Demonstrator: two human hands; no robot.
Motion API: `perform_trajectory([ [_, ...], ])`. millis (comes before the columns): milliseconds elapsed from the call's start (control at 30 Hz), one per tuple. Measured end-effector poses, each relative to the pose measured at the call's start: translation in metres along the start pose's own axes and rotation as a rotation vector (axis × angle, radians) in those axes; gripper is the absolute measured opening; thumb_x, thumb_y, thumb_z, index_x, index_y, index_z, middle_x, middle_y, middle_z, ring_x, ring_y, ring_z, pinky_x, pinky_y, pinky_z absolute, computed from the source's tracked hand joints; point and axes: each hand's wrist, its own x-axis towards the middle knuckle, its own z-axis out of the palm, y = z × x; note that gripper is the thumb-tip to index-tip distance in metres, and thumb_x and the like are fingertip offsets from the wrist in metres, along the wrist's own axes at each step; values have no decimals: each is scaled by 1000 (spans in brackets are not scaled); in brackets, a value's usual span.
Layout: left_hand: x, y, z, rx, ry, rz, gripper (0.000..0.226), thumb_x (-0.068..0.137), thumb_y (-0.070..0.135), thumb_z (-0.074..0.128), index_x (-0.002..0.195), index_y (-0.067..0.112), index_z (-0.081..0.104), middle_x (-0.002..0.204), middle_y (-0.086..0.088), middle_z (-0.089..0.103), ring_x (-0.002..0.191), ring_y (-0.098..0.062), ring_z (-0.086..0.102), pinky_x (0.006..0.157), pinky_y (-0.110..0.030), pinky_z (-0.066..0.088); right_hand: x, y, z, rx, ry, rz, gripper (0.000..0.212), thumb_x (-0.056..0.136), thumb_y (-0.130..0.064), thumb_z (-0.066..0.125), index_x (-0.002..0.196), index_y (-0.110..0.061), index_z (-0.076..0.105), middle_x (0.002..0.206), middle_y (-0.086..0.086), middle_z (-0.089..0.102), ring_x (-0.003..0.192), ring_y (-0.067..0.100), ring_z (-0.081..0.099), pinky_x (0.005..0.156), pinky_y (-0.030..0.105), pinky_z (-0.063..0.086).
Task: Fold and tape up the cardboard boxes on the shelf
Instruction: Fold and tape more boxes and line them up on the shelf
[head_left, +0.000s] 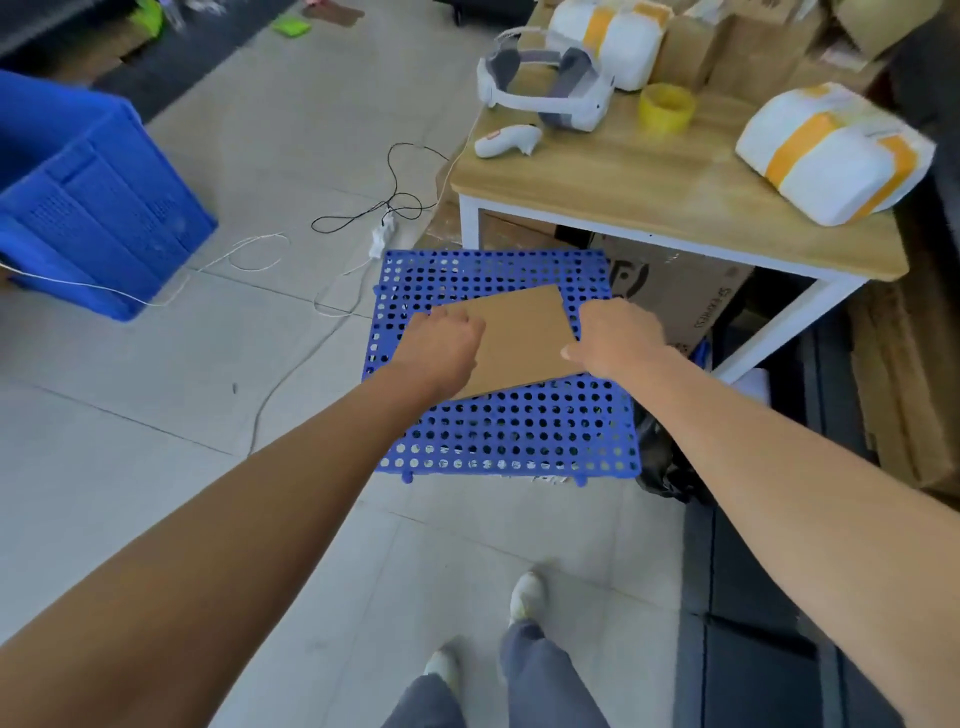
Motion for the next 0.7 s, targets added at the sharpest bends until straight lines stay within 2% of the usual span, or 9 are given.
perform_trajectory([
  [67, 28, 0, 14, 14, -35, -23, 39, 97, 21, 50, 133, 8, 44, 129, -13, 51, 116, -32, 48, 98, -43, 38, 31, 9, 12, -15, -22, -14, 36, 93, -35, 58, 69, -12, 46, 59, 4, 45, 52, 20, 43, 50, 31, 36],
  [133, 52, -1, 31, 15, -75, -41, 39, 97, 18, 49, 134, 8, 42, 127, -13, 52, 114, -32, 49, 96, -44, 38, 58, 15, 27, -31, -60, -29, 31, 93, -37, 58, 77, -11, 51, 62, 4, 49, 59, 22, 49, 55, 33, 39],
  [200, 72, -4, 52, 10, -123, -57, 39, 98, 17, 48, 135, 8, 41, 125, -12, 52, 113, -31, 50, 97, -44, 38, 85, 21, 45, -20, -92, -38, 31, 93, -37, 58, 75, -12, 50, 65, 4, 49, 62, 23, 50, 61, 35, 40],
  [333, 104, -15, 102, -10, -224, -93, 36, 98, 21, 49, 131, 8, 43, 124, -13, 51, 115, -32, 48, 100, -45, 36, 131, 32, 87, 26, -159, -42, 38, 94, -38, 56, 67, -13, 44, 62, 4, 47, 53, 20, 45, 48, 30, 31],
  [433, 123, -25, 138, -23, -269, -130, 39, 97, 25, 51, 131, 7, 42, 129, -14, 49, 118, -33, 47, 102, -46, 34, 159, 36, 118, 54, -205, -31, 35, 94, -42, 53, 82, -10, 55, 70, 7, 54, 61, 22, 52, 55, 33, 42],
  [533, 139, -30, 168, -87, -298, -188, 42, 96, 28, 52, 130, 5, 42, 129, -15, 46, 115, -34, 49, 98, -46, 37, 181, 40, 148, 77, -244, 3, 37, 95, -44, 52, 93, -7, 55, 74, 8, 52, 64, 23, 52, 58, 34, 44],
  [600, 148, -31, 185, -178, -315, -243, 44, 95, 29, 54, 130, 5, 41, 131, -15, 43, 113, -35, 50, 95, -46, 39, 191, 43, 167, 129, -269, 52, 46, 94, -46, 52, 111, -4, 53, 96, 13, 55, 78, 27, 56, 68, 37, 49],
  [667, 156, -31, 196, -306, -325, -316, 50, 95, 28, 55, 134, 4, 35, 137, -16, 38, 111, -35, 52, 92, -46, 44, 199, 48, 183, 196, -288, 92, 57, 93, -47, 53, 125, -1, 47, 123, 19, 48, 97, 32, 55, 84, 42, 50],
  [700, 159, -31, 201, -373, -328, -358, 54, 94, 27, 56, 136, 4, 32, 139, -17, 35, 111, -36, 52, 92, -47, 46, 203, 49, 189, 228, -293, 106, 60, 92, -48, 53, 129, 0, 46, 130, 20, 45, 101, 32, 54, 88, 43, 49],
])
